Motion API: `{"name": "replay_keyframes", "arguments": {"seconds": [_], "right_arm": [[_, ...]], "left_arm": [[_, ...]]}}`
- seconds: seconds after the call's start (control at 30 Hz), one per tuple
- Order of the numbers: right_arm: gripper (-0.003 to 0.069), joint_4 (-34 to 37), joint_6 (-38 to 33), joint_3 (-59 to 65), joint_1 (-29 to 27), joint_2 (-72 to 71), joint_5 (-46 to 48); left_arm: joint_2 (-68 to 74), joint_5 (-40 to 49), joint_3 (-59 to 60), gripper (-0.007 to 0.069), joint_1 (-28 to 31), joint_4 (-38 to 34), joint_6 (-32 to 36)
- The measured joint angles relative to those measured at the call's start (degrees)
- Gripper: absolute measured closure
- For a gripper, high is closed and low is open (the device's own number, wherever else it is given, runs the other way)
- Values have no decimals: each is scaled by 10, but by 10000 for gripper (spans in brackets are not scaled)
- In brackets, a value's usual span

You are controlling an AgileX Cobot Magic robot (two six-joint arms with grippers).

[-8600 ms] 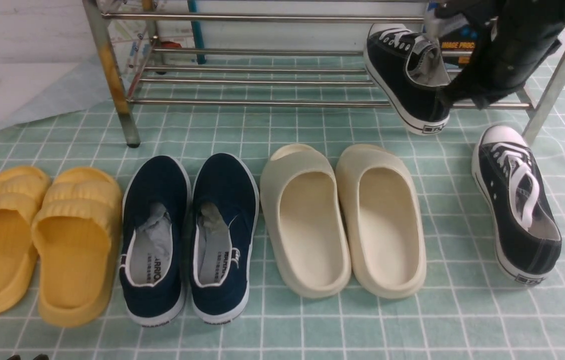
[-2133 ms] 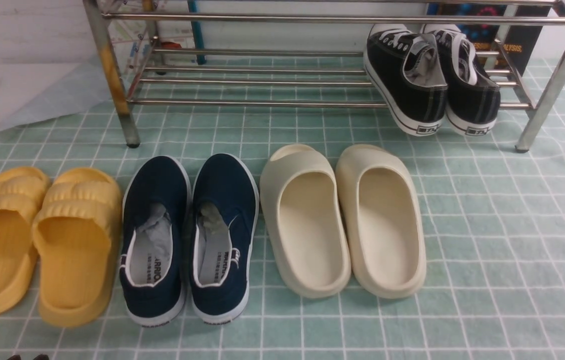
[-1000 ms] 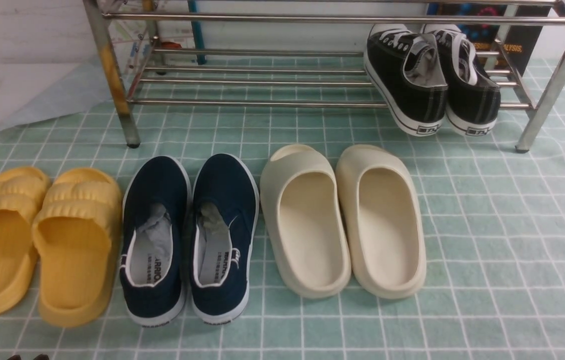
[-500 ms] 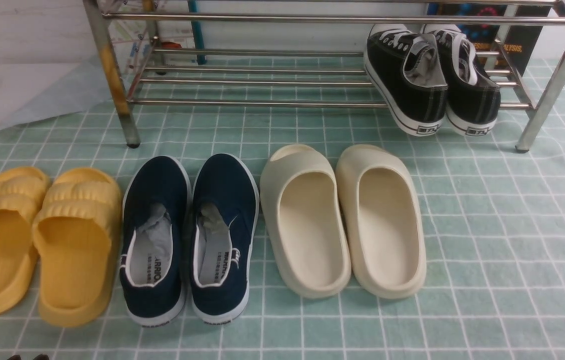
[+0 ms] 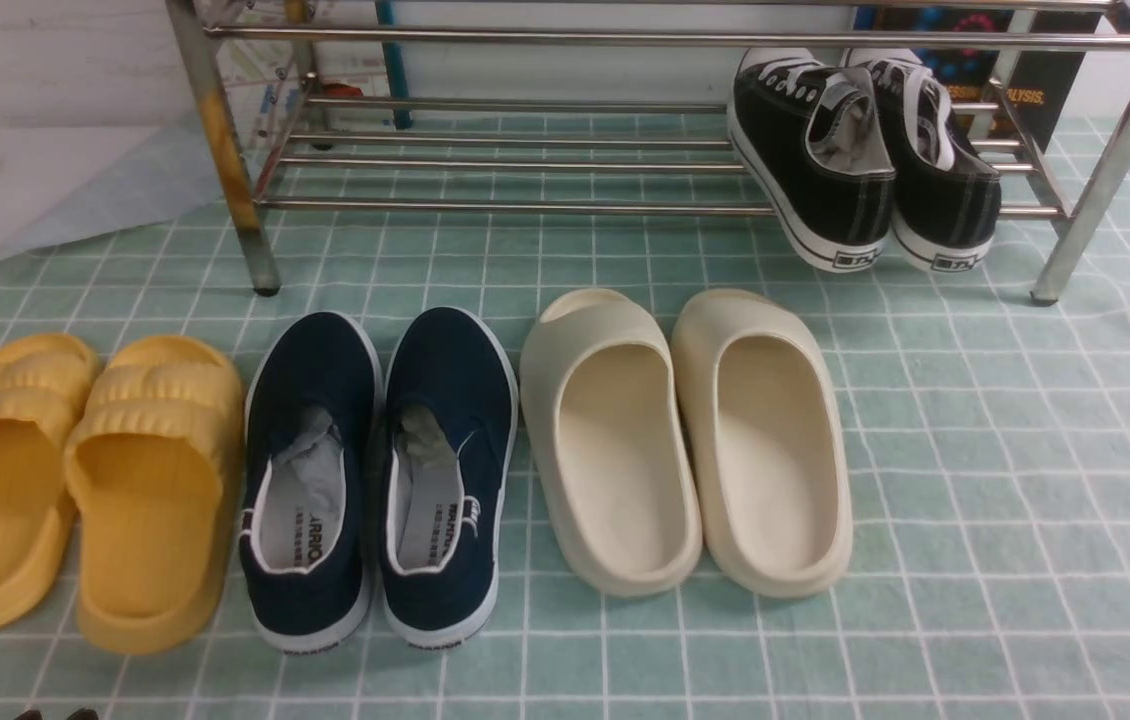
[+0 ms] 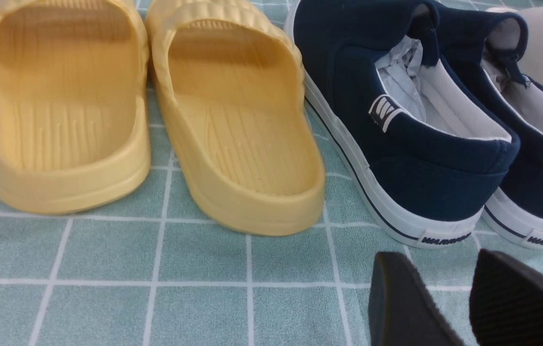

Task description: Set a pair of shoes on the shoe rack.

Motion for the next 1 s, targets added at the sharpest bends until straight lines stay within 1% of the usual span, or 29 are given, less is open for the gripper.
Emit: {"name": "replay_keyframes", "arguments": {"seconds": [1.0], "right_arm": [[604, 0, 0, 0, 0, 0, 0]], "left_arm": [[0, 0, 0, 386, 0, 0, 0]]}}
